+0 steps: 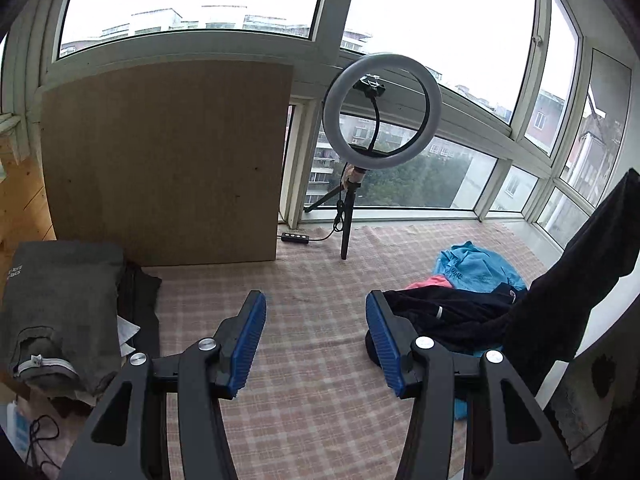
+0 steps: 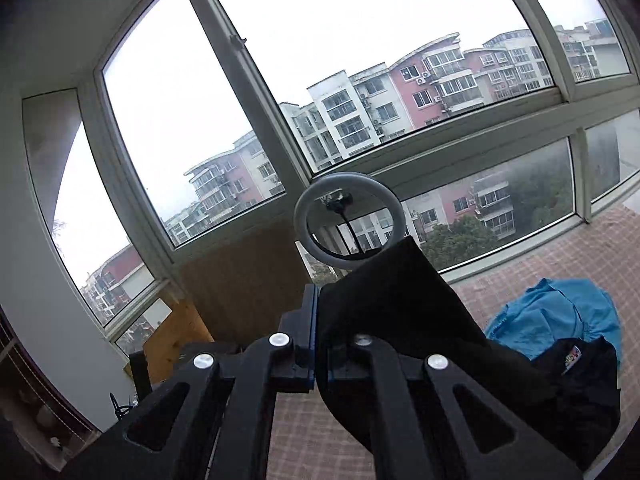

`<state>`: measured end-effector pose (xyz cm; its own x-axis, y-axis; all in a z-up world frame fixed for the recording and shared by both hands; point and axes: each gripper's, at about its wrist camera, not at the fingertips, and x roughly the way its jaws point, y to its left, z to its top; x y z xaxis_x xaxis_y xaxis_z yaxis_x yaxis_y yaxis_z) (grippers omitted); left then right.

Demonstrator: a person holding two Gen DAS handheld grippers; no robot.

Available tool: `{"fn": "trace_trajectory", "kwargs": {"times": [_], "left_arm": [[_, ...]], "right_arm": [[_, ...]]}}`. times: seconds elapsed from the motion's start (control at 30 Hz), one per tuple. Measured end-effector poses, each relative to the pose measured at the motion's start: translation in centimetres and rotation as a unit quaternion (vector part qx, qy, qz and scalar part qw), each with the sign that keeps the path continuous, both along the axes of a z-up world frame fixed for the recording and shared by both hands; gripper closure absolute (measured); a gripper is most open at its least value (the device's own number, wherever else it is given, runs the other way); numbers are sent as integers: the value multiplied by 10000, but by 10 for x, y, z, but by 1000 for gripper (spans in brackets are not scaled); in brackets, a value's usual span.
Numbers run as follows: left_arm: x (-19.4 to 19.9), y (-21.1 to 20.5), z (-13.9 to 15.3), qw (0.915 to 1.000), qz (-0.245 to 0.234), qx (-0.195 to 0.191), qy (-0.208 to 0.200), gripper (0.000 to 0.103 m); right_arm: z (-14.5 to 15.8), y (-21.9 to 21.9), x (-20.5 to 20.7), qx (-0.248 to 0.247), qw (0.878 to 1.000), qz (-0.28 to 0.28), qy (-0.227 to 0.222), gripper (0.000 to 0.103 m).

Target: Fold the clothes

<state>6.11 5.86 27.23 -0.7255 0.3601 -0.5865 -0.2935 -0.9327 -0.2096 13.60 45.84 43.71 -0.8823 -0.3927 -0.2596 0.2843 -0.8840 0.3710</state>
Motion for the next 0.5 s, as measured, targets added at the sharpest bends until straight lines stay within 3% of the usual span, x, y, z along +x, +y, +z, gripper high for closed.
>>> {"fn": "trace_trajectory", "kwargs": {"times": [0.1, 0.2, 0.23, 0.3, 0.33, 0.37, 0.43, 0.5], "left_arm": [[10, -22, 6, 9998, 147, 98, 115, 53], [20, -44, 10, 9988, 409, 136, 220, 51], [24, -53, 11, 9983, 500, 159, 244, 50], [31, -69, 9, 9971, 690, 154, 270, 49], [35, -76, 9, 9964, 785, 149, 282, 48], [38, -83, 7, 9955, 893, 112, 283, 48], [43, -95, 0, 9938, 1091, 37, 217, 46], [45, -102, -9, 9926, 1211, -3, 85, 46]], "right_arm": [[34, -69, -21, 179, 9966, 764, 257, 100], [41, -130, -46, 567, 9916, 1151, 178, 100], [32, -148, -57, 636, 9883, 1386, -57, 100], [0, -174, -80, 908, 9776, 1754, -722, 98], [-21, -182, -91, 1052, 9723, 1809, -1045, 91], [-45, -182, -100, 1187, 9688, 1718, -1337, 76], [-95, -167, -110, 1317, 9657, 1454, -1700, 60], [-152, -142, -127, 1581, 9607, 929, -2085, 53]]}}
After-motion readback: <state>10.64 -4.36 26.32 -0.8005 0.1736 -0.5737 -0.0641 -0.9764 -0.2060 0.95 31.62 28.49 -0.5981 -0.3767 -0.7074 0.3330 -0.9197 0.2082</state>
